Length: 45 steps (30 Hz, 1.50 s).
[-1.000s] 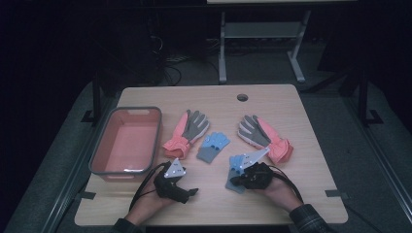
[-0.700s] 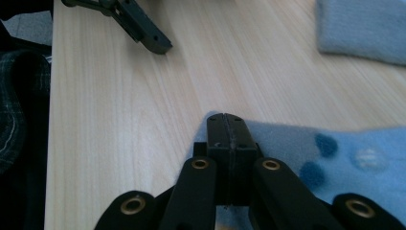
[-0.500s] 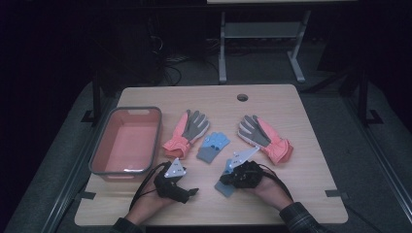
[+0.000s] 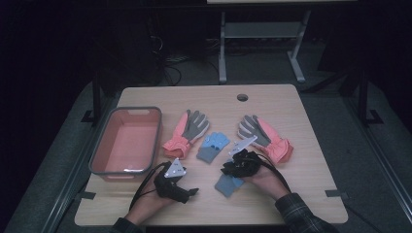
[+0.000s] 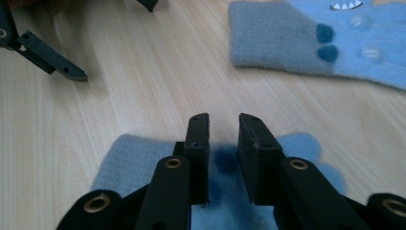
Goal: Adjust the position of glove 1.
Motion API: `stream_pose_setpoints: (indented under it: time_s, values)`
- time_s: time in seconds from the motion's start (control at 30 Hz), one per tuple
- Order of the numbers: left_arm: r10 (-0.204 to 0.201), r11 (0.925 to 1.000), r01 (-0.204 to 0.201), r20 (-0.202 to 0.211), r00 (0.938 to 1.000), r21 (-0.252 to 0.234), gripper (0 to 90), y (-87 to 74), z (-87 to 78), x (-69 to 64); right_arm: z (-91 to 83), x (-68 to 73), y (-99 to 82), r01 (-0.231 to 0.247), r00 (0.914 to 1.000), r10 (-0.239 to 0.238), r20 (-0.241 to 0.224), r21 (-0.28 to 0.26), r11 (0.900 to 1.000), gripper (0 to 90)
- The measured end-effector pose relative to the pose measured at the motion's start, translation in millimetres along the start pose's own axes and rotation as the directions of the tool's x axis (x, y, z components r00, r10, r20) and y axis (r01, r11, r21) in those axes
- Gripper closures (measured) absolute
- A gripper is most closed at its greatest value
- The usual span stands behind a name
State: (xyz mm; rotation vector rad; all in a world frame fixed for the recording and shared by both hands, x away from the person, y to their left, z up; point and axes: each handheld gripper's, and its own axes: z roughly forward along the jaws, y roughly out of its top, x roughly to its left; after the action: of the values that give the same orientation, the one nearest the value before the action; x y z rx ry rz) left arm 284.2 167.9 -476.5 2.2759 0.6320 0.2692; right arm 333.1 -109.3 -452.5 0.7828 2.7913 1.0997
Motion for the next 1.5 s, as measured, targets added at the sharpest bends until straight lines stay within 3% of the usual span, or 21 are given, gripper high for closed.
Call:
stream_pose_setpoints:
  time_s: [0.3,0.5,0.73,0.87,1.03,1.13,1.3,1.5]
  values:
    - [0.004,1.0000,-0.004,-0.002,1.0000,0.000,11.0,0.1,-0.1,0.3,-9.0,-2.7,-1.7,-0.011,0.9999,0.011,-0.001,-0.020,0.9998,73.8]
    - [0.004,1.0000,-0.004,-0.001,1.0000,0.000,11.0,0.1,0.0,0.3,-23.4,-1.3,-11.9,0.007,0.9998,-0.007,0.019,0.009,0.9999,73.8]
    - [-0.002,1.0000,0.002,0.001,1.0000,0.000,11.0,0.0,0.0,-0.1,-50.9,-12.0,-42.1,-0.061,0.9965,0.060,0.059,0.009,0.9981,73.0]
    - [-0.003,1.0000,0.003,0.001,1.0000,0.000,11.0,0.0,0.0,-0.1,-54.8,-16.9,-53.8,-0.088,0.9946,0.088,0.056,0.009,0.9961,69.9]
    - [-0.001,1.0000,0.001,0.002,1.0000,0.000,11.0,0.1,0.1,0.1,-48.3,-17.9,-53.8,-0.098,0.9947,0.098,0.034,0.011,0.9951,68.0]
    - [0.000,1.0000,0.000,0.002,1.0000,0.000,11.0,0.1,0.1,0.1,-38.9,-16.8,-53.3,-0.090,0.9956,0.089,0.032,0.047,0.9948,72.2]
    - [-0.001,1.0000,0.001,0.001,1.0000,0.001,11.0,0.2,0.1,0.0,-38.0,-16.0,-53.7,-0.072,0.9971,0.071,0.027,0.058,0.9957,90.0]
    - [0.000,1.0000,0.000,0.001,1.0000,0.001,11.0,0.2,0.0,0.0,-41.9,-16.4,-52.5,-0.078,0.9967,0.077,0.025,0.035,0.9963,90.0]
